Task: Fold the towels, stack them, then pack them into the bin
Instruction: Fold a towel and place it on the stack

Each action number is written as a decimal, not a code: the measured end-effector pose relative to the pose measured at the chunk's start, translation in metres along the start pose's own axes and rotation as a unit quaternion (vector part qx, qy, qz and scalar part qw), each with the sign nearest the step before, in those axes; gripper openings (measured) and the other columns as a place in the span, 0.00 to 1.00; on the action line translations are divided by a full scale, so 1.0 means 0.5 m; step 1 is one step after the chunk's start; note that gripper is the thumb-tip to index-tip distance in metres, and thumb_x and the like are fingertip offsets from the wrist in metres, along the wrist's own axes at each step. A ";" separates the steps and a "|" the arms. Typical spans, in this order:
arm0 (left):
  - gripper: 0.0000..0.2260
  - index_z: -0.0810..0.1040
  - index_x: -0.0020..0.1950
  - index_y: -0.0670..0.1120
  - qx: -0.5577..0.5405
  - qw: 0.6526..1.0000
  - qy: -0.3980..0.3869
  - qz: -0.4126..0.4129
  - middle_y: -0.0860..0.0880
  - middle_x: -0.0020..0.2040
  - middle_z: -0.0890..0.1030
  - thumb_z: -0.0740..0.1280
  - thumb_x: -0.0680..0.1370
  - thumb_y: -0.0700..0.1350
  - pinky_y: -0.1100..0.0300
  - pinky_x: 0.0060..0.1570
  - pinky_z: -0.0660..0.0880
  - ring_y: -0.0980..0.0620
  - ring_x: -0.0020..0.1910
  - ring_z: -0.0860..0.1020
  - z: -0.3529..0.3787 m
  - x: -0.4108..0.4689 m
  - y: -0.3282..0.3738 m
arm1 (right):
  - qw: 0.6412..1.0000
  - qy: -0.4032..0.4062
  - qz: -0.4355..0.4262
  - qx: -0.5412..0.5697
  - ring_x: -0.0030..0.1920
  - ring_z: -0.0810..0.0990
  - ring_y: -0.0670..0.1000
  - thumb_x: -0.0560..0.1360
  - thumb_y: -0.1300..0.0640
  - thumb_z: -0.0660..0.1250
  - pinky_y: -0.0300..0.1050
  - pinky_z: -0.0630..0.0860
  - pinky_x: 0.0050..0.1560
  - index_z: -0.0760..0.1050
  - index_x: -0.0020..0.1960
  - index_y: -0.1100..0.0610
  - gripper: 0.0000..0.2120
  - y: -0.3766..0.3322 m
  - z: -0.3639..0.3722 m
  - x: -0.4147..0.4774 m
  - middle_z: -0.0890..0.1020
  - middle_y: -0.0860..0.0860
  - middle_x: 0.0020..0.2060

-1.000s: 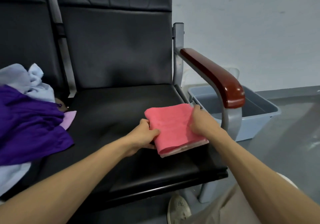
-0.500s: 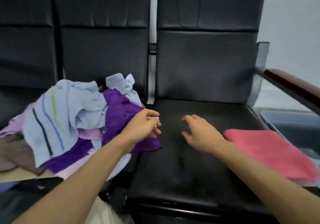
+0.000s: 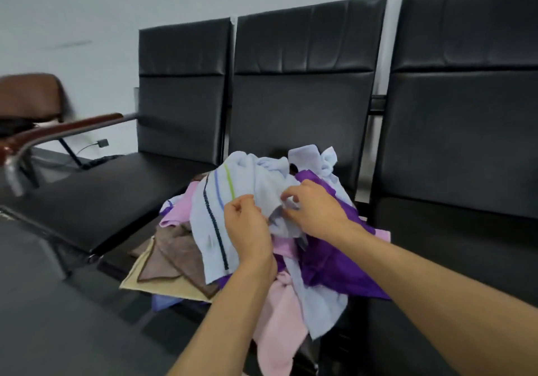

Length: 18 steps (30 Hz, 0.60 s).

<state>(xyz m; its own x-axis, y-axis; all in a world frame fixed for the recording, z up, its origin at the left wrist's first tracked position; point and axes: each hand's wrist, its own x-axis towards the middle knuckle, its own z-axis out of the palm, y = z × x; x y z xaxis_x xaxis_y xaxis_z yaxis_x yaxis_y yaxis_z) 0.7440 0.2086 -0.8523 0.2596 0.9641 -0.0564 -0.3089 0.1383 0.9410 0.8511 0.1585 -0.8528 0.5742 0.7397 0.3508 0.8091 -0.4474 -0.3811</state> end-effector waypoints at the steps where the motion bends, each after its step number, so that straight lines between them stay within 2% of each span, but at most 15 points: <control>1: 0.04 0.71 0.44 0.45 -0.010 1.000 0.020 -0.008 0.47 0.36 0.72 0.59 0.78 0.41 0.58 0.33 0.67 0.51 0.32 0.69 -0.005 0.006 -0.001 | 1.000 0.022 0.003 0.003 0.45 0.78 0.54 0.75 0.53 0.65 0.51 0.77 0.44 0.81 0.48 0.52 0.07 -0.002 0.006 0.006 0.79 0.52 0.44; 3: 0.03 0.72 0.46 0.44 -0.017 0.999 0.048 -0.019 0.46 0.39 0.74 0.59 0.77 0.42 0.56 0.38 0.69 0.49 0.37 0.71 -0.008 0.015 -0.005 | 0.996 0.079 0.020 0.042 0.36 0.77 0.54 0.73 0.58 0.63 0.53 0.76 0.35 0.78 0.35 0.57 0.10 -0.009 0.008 0.015 0.79 0.53 0.34; 4: 0.04 0.72 0.48 0.45 -0.013 0.998 0.054 -0.023 0.47 0.41 0.74 0.59 0.77 0.42 0.55 0.40 0.69 0.49 0.39 0.72 -0.008 0.016 -0.005 | 0.991 0.106 0.029 0.074 0.33 0.76 0.52 0.72 0.60 0.62 0.53 0.75 0.35 0.76 0.33 0.59 0.10 -0.017 -0.001 0.019 0.78 0.54 0.31; 7: 0.07 0.72 0.53 0.47 0.008 0.999 0.030 -0.021 0.48 0.46 0.74 0.61 0.76 0.39 0.58 0.38 0.67 0.52 0.39 0.72 -0.003 0.009 -0.001 | 0.970 0.174 0.033 0.168 0.33 0.73 0.41 0.75 0.60 0.61 0.42 0.72 0.37 0.77 0.38 0.56 0.08 -0.054 -0.063 0.028 0.79 0.49 0.31; 8: 0.10 0.71 0.55 0.48 0.022 1.000 0.018 -0.010 0.46 0.49 0.74 0.62 0.75 0.38 0.58 0.38 0.68 0.53 0.38 0.72 -0.001 0.005 -0.001 | 0.961 0.197 0.024 0.192 0.30 0.72 0.42 0.76 0.59 0.61 0.40 0.69 0.35 0.76 0.40 0.55 0.08 -0.071 -0.090 0.028 0.77 0.49 0.29; 9: 0.13 0.71 0.56 0.49 0.042 0.999 0.004 0.004 0.45 0.53 0.73 0.64 0.74 0.37 0.57 0.41 0.70 0.53 0.40 0.72 -0.001 0.003 -0.003 | 0.952 0.217 0.012 0.214 0.27 0.71 0.44 0.77 0.58 0.60 0.40 0.68 0.32 0.75 0.42 0.54 0.07 -0.087 -0.117 0.026 0.75 0.49 0.26; 11: 0.22 0.70 0.61 0.53 0.108 0.993 -0.031 0.047 0.49 0.58 0.67 0.69 0.71 0.38 0.51 0.56 0.72 0.50 0.49 0.73 0.001 -0.003 -0.007 | 0.935 0.223 -0.012 0.275 0.24 0.70 0.46 0.79 0.58 0.57 0.40 0.69 0.28 0.71 0.45 0.54 0.06 -0.108 -0.159 0.018 0.75 0.50 0.25; 12: 0.27 0.68 0.64 0.54 0.161 0.982 -0.051 0.081 0.52 0.58 0.64 0.72 0.69 0.40 0.49 0.62 0.69 0.50 0.54 0.72 0.005 -0.006 -0.009 | 0.923 0.203 -0.020 0.327 0.25 0.74 0.49 0.80 0.58 0.55 0.42 0.72 0.27 0.69 0.47 0.54 0.06 -0.117 -0.172 0.012 0.79 0.52 0.27; 14: 0.32 0.67 0.68 0.57 0.253 0.954 -0.058 0.149 0.55 0.58 0.59 0.76 0.67 0.44 0.51 0.64 0.61 0.52 0.59 0.66 0.009 -0.012 -0.012 | 0.903 0.153 -0.014 0.401 0.32 0.82 0.52 0.82 0.58 0.52 0.44 0.78 0.30 0.66 0.47 0.51 0.07 -0.124 -0.184 0.002 0.83 0.53 0.36; 16: 0.25 0.72 0.64 0.55 0.284 0.941 -0.010 0.186 0.52 0.60 0.62 0.75 0.70 0.47 0.50 0.62 0.58 0.50 0.60 0.65 0.008 -0.013 -0.007 | 0.910 0.138 -0.015 0.392 0.39 0.84 0.50 0.82 0.57 0.51 0.46 0.80 0.36 0.65 0.45 0.49 0.09 -0.122 -0.196 -0.004 0.84 0.51 0.40; 18: 0.12 0.77 0.57 0.52 0.284 0.938 0.032 0.195 0.49 0.61 0.65 0.71 0.74 0.47 0.49 0.62 0.59 0.46 0.61 0.67 0.006 -0.008 0.003 | 0.918 0.145 -0.028 0.368 0.40 0.84 0.48 0.82 0.57 0.52 0.48 0.81 0.39 0.66 0.45 0.51 0.08 -0.119 -0.219 -0.008 0.84 0.50 0.40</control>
<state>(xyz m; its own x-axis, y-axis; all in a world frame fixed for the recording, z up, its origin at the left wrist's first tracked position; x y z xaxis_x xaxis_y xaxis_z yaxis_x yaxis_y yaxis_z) 0.7454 0.2042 -0.8495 0.1662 0.9304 0.3266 0.1724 -0.3535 0.9194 0.8144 0.1271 -0.7377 0.6302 0.5381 0.5597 0.5959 0.1269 -0.7929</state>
